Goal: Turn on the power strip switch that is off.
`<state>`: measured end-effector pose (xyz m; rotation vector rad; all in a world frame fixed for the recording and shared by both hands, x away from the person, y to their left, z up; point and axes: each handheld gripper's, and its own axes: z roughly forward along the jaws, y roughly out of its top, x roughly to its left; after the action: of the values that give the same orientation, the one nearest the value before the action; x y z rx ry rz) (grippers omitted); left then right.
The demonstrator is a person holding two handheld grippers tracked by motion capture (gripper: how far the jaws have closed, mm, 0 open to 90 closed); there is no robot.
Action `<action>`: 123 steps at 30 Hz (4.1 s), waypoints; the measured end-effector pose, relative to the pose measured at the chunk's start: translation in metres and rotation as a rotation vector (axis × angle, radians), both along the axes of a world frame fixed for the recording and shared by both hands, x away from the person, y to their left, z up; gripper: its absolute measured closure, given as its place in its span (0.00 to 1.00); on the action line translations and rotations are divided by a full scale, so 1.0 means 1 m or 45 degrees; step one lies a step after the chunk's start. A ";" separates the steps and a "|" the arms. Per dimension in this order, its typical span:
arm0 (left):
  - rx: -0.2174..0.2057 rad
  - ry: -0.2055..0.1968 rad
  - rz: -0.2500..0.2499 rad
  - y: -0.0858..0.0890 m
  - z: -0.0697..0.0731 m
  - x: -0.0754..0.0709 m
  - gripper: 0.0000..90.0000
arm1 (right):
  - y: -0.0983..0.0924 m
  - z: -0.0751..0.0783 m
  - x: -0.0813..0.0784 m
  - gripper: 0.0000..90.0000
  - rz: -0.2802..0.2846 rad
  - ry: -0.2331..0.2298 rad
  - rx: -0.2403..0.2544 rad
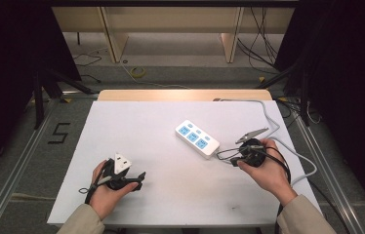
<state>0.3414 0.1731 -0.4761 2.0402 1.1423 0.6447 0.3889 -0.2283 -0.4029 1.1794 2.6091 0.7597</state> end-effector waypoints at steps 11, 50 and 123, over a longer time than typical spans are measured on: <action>0.004 0.000 -0.006 -0.001 0.000 0.000 0.22 | 0.010 0.006 0.015 1.00 0.018 0.001 -0.016; 0.003 -0.003 -0.015 -0.004 0.000 0.001 0.22 | 0.040 0.017 0.059 1.00 0.029 -0.009 -0.030; 0.002 -0.004 -0.028 -0.007 -0.001 0.001 0.22 | 0.094 0.017 0.112 1.00 0.041 -0.022 -0.035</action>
<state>0.3425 0.1661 -0.4773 2.0497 1.1166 0.6379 0.5007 -0.1347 -0.3862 1.1216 2.6217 0.7341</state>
